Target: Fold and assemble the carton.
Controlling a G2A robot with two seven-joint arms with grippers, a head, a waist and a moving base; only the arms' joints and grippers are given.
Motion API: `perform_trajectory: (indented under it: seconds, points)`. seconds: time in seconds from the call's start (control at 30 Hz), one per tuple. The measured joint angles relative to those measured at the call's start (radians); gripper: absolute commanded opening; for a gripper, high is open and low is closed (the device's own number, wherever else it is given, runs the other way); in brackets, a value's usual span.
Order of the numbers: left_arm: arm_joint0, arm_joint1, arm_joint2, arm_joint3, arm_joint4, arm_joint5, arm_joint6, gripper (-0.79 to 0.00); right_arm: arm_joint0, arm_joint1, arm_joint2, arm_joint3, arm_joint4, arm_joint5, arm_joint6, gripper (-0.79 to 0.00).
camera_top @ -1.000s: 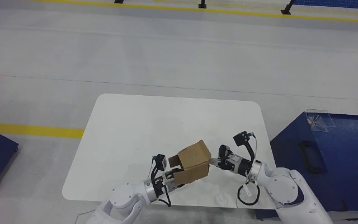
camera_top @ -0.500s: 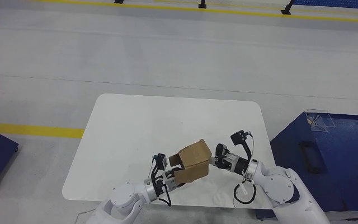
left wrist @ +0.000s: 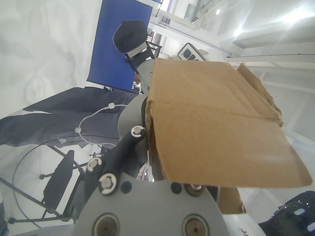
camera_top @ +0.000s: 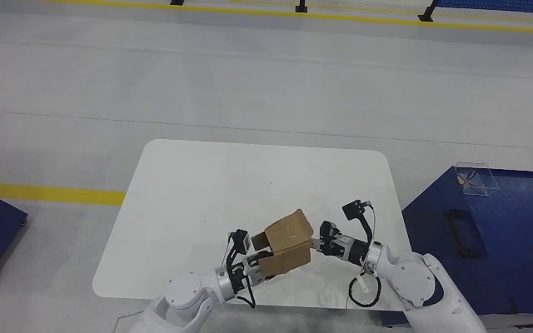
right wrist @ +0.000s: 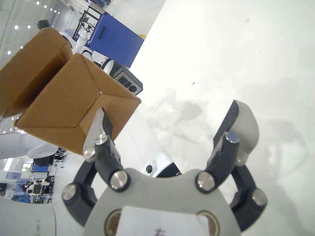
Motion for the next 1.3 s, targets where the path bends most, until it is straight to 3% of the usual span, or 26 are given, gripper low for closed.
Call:
perform_trajectory:
  seconds: [0.2, 0.43, 0.73, 0.83, 0.9, 0.97, 1.07, 1.13, 1.17, 1.3]
  points:
    - [-0.003, 0.000, 0.000, 0.000, 0.007, -0.012, -0.009, -0.785, -0.022, 0.004, 0.062, -0.001, 0.045, -0.037, -0.067, 0.000]
    - [-0.002, 0.001, -0.004, -0.001, 0.010, -0.025, -0.013, -0.785, -0.131, 0.009, 0.243, -0.012, 0.140, -0.083, -0.279, 0.000]
    - [0.000, 0.000, -0.008, -0.012, 0.011, -0.007, 0.005, -0.785, -0.135, 0.009, 0.248, -0.014, 0.144, -0.085, -0.286, 0.000]
    - [0.010, -0.006, -0.015, -0.120, -0.037, 0.155, 0.149, -0.785, -0.135, 0.009, 0.248, -0.014, 0.144, -0.085, -0.287, 0.000]
    - [0.023, -0.014, -0.018, -0.218, -0.105, 0.294, 0.304, -0.785, -0.135, 0.009, 0.248, -0.014, 0.144, -0.085, -0.287, 0.000]
    - [0.037, -0.032, -0.013, -0.302, -0.205, 0.409, 0.504, -0.785, -0.135, 0.009, 0.248, -0.014, 0.144, -0.085, -0.287, 0.000]
    - [0.054, -0.067, 0.010, -0.351, -0.414, 0.495, 0.824, -0.785, -0.135, 0.009, 0.248, -0.014, 0.144, -0.085, -0.287, 0.000]
    - [0.049, -0.093, 0.027, -0.353, -0.581, 0.494, 1.044, -0.785, -0.135, 0.009, 0.248, -0.014, 0.144, -0.085, -0.287, 0.000]
    - [0.036, -0.112, 0.043, -0.351, -0.692, 0.459, 1.190, -0.785, -0.135, 0.009, 0.248, -0.014, 0.144, -0.085, -0.287, 0.000]
    - [-0.047, -0.161, 0.102, -0.311, -0.933, 0.273, 1.569, -0.785, -0.136, 0.008, 0.247, -0.014, 0.143, -0.083, -0.287, 0.000]
